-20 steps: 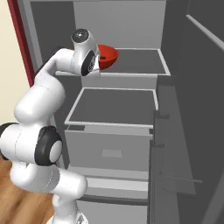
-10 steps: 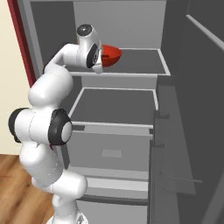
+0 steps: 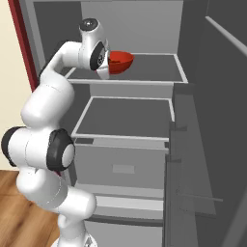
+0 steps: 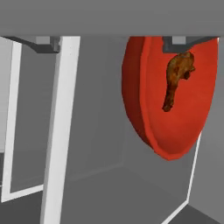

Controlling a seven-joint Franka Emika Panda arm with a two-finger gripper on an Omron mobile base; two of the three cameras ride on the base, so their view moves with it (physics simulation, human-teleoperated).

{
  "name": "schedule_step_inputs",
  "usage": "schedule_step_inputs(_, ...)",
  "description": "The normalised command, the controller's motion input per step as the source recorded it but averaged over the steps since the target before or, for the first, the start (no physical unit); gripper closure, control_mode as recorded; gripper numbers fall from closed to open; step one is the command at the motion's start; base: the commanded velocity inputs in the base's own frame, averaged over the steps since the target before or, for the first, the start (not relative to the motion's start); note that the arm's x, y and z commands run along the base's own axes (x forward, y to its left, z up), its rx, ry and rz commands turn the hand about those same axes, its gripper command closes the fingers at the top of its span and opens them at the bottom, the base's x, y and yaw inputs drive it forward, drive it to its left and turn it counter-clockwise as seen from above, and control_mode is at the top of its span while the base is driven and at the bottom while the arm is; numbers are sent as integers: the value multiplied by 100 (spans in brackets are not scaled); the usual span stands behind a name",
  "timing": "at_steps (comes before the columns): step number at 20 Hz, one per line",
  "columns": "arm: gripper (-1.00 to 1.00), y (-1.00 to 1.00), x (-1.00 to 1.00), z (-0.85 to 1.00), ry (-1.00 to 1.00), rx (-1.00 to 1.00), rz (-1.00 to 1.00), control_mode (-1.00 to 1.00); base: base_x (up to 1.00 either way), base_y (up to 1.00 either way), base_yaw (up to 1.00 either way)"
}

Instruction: Move the cup from next to the sink to the open cabinet. Then, move the bowl with the chicken drumstick to the fridge to clear the area for faucet cleaning.

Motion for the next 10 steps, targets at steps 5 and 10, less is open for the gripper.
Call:
schedule_step_inputs(5, -100, 0, -100, -73, 3, 0, 0, -100, 0, 0, 0)
schedule_step_inputs(10, -100, 0, -100, -100, 17, 0, 0, -100, 0, 0, 0)
